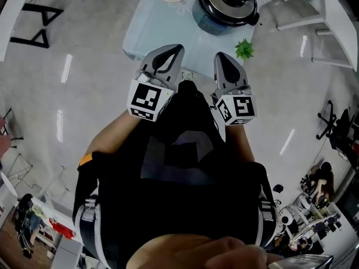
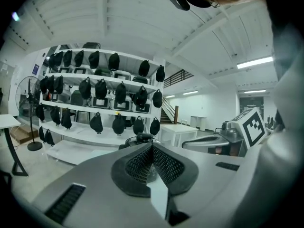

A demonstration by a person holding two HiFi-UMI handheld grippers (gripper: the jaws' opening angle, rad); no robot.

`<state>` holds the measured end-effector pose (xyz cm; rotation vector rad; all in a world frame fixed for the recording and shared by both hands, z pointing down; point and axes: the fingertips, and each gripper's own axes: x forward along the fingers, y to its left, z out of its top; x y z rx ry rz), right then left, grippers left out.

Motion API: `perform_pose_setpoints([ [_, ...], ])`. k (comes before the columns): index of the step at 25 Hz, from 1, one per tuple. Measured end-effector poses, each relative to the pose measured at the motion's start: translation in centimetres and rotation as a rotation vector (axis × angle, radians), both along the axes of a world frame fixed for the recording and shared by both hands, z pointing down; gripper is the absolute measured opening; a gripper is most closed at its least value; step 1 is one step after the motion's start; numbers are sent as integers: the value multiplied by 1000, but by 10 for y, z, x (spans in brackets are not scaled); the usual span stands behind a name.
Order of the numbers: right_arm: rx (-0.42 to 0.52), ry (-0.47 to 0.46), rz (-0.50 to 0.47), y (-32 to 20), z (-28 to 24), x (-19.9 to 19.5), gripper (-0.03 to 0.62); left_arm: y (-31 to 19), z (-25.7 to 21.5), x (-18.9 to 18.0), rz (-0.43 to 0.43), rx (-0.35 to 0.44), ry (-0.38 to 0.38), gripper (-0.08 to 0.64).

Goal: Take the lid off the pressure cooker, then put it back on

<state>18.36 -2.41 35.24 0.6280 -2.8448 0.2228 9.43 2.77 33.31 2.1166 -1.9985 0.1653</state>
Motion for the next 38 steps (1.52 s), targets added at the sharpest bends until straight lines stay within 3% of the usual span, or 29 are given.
perform_pose_setpoints([
  [11,44,28,-111,-129,6,-37,22,-122,11,-29,-82,-42,-26,8],
  [19,136,96,-215,-210,8,-59,179,-187,27,-52,-137,-93,-20,12],
  [26,225,212,-331,-253,21,-91,286,-226,49,-69,-171,-152,-20,84],
  [38,220,362,-475,-271,68,-122,333,-251,85,-97,-190,-202,-11,89],
])
